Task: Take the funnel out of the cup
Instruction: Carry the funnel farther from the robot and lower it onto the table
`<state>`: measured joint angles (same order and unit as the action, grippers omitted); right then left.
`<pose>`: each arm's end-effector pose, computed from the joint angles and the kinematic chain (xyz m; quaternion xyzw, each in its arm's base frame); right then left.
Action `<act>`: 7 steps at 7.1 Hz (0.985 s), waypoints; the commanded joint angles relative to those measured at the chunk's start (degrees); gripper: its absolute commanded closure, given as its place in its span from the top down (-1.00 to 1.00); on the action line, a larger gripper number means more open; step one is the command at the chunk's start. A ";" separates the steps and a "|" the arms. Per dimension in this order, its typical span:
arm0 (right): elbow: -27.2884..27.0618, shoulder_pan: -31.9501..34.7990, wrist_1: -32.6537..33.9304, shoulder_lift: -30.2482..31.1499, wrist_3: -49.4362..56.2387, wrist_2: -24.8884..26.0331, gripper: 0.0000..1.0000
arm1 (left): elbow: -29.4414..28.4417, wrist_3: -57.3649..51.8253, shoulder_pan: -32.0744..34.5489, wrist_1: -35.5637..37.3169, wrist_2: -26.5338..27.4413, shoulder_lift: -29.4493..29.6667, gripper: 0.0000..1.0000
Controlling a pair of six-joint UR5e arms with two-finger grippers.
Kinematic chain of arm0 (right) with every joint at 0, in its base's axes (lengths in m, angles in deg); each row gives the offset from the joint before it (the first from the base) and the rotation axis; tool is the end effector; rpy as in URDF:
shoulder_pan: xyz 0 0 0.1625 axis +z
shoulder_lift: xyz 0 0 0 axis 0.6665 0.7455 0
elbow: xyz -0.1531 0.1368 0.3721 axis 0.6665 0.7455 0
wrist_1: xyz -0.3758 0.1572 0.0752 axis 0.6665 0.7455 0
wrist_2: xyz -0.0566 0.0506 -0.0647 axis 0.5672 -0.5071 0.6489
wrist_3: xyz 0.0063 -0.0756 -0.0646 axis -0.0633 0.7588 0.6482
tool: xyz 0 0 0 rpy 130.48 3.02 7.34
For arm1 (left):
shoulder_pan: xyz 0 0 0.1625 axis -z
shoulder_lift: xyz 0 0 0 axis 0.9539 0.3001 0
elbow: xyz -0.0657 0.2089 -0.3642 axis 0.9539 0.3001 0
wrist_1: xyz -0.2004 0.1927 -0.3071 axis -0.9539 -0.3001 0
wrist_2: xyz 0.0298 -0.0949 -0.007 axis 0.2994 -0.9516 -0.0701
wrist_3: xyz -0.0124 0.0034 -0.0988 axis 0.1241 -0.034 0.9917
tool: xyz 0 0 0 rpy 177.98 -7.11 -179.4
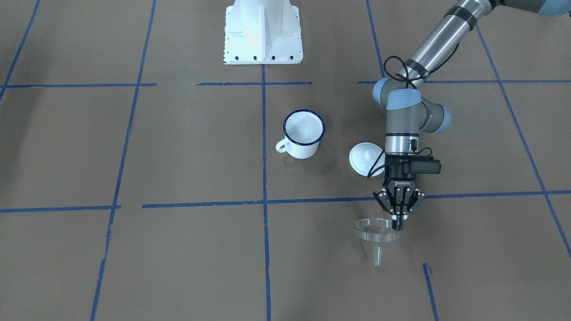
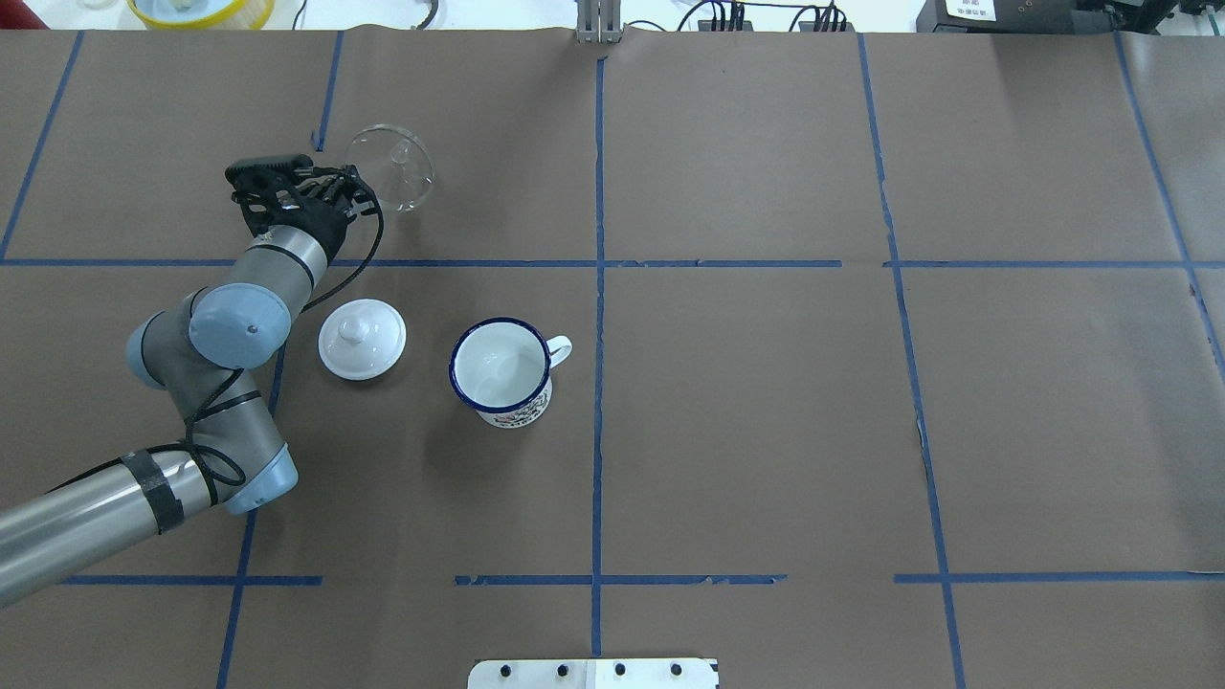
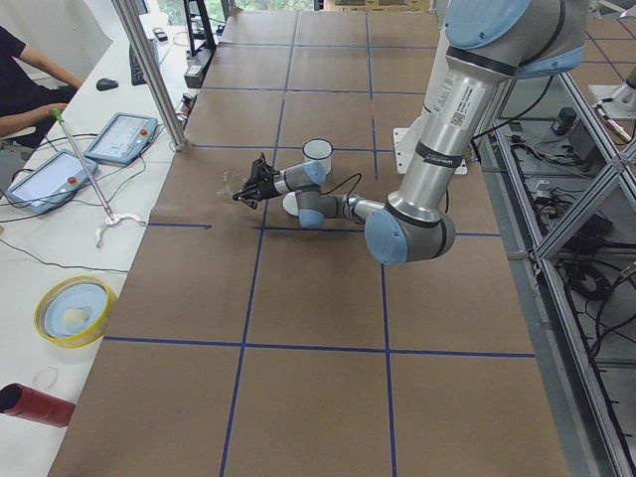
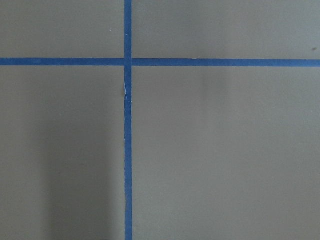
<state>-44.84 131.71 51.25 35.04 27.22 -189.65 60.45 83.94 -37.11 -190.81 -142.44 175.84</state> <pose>0.0670 -0.4451 0.6703 -0.0094 -0.3520 0.0052 0.9360 0.4595 -0.5541 0.4423 0.4660 0.3803 -0.2392 0.7622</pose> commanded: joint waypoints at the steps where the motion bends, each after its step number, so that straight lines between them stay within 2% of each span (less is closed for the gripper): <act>1: -0.03 0.00 0.00 0.00 0.00 0.00 1.00 | 0.03 -0.19 0.08 0.00 -0.15 0.04 1.00; 3: -0.03 0.00 0.00 0.00 0.00 0.00 1.00 | 0.56 -0.72 0.34 0.00 -0.41 0.04 1.00; 4: -0.03 0.00 0.00 0.00 0.00 0.00 1.00 | 3.00 -3.24 1.04 -0.09 -1.46 -0.23 1.00; 5: -0.03 0.00 0.00 0.00 0.00 0.00 1.00 | 7.11 -9.62 2.09 -2.35 -5.82 -1.10 1.00; 6: -0.03 0.00 0.00 0.00 0.00 0.00 1.00 | 12.55 -10.29 2.10 -2.37 -7.25 -6.68 1.00; 7: -0.03 0.00 0.00 0.00 0.00 0.00 1.00 | 18.69 -10.39 2.28 -1.59 -12.58 -11.43 1.00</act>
<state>-44.86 131.71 51.26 35.04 27.22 -189.65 72.23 74.65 -35.11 -192.72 -150.01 169.89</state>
